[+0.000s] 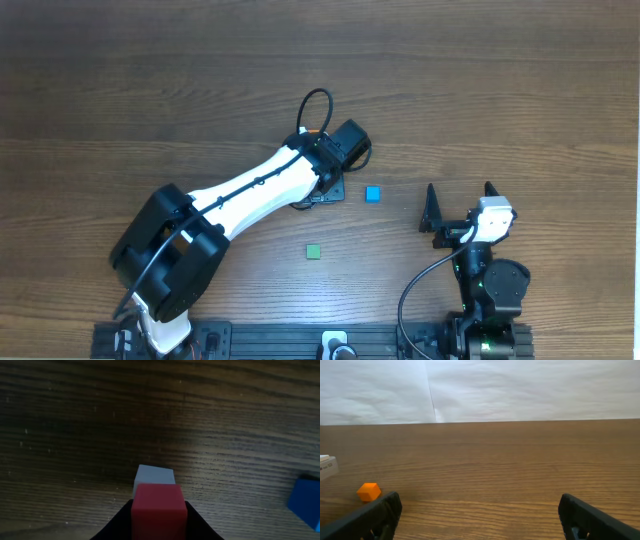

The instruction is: Stack Cubes

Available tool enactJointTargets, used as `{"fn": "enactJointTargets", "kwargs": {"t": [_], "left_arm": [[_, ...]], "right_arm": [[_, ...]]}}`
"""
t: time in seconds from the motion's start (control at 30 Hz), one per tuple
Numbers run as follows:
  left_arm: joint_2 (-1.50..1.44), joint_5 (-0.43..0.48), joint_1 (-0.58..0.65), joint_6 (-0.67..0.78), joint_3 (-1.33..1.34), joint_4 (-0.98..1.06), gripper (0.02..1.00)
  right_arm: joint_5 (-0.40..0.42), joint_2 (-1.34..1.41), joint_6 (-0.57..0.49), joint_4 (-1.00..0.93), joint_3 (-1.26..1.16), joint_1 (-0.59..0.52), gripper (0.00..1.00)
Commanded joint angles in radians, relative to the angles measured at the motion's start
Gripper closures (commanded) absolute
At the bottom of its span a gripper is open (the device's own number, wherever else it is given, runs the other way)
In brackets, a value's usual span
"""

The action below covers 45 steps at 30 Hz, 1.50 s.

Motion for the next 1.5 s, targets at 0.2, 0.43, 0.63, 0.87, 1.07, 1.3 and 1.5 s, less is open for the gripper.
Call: {"fn": "enactJointTargets", "kwargs": {"t": [0.2,0.43,0.63,0.87,1.07,1.3,1.5], "left_arm": [[0.024,-0.023,-0.005,-0.015,0.01,0.002,0.709],[0.024,-0.03,-0.005,-0.015,0.01,-0.002,0.711],[0.02,-0.037,-0.005,-0.015,0.01,-0.002,0.709],[0.013,-0.041,-0.005,-0.015,0.01,-0.002,0.709],[0.013,-0.041,-0.005,-0.015,0.01,-0.002,0.695],[0.013,-0.041,-0.005,-0.015,0.01,-0.002,0.562],[0.001,-0.064,-0.003,-0.023,0.013,0.027,0.496]], "right_arm": [[0.002,-0.007,-0.005,0.003,-0.01,-0.001,0.007],[0.002,-0.007,-0.005,0.003,-0.01,-0.001,0.007],[0.002,-0.007,-0.005,0.003,-0.01,-0.001,0.007],[0.002,-0.007,-0.005,0.003,-0.01,-0.001,0.009],[0.002,-0.007,-0.005,0.003,-0.01,-0.001,0.009],[0.002,-0.007,-0.005,0.003,-0.01,-0.001,0.007],[0.002,-0.007,-0.005,0.003,-0.01,-0.001,0.007]]}}
